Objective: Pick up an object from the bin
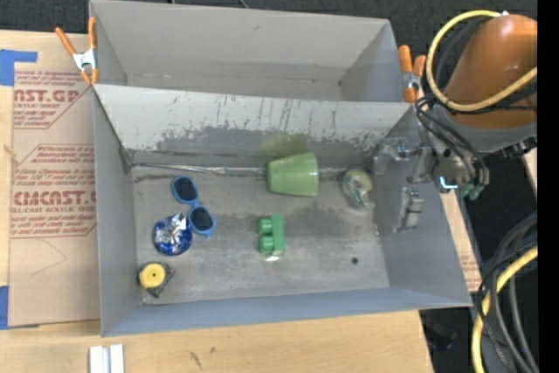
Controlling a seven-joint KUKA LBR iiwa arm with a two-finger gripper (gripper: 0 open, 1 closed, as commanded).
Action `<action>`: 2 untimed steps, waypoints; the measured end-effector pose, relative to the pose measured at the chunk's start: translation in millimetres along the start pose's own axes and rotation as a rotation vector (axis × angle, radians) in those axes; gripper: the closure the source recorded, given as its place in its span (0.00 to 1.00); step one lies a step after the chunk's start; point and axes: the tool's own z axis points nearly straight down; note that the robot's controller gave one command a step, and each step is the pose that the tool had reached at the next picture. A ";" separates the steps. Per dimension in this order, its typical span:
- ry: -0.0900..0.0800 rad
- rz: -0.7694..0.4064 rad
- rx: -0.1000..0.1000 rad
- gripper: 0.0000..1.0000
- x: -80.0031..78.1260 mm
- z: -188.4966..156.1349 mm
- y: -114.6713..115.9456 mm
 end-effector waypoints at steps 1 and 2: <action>-0.002 0.150 -0.003 0.00 -49.0 116.8 40.6; -0.006 0.130 -0.002 0.00 -52.2 131.0 95.1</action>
Offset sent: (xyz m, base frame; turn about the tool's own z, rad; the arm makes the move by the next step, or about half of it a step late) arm 0.0488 0.0374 -0.1124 0.1534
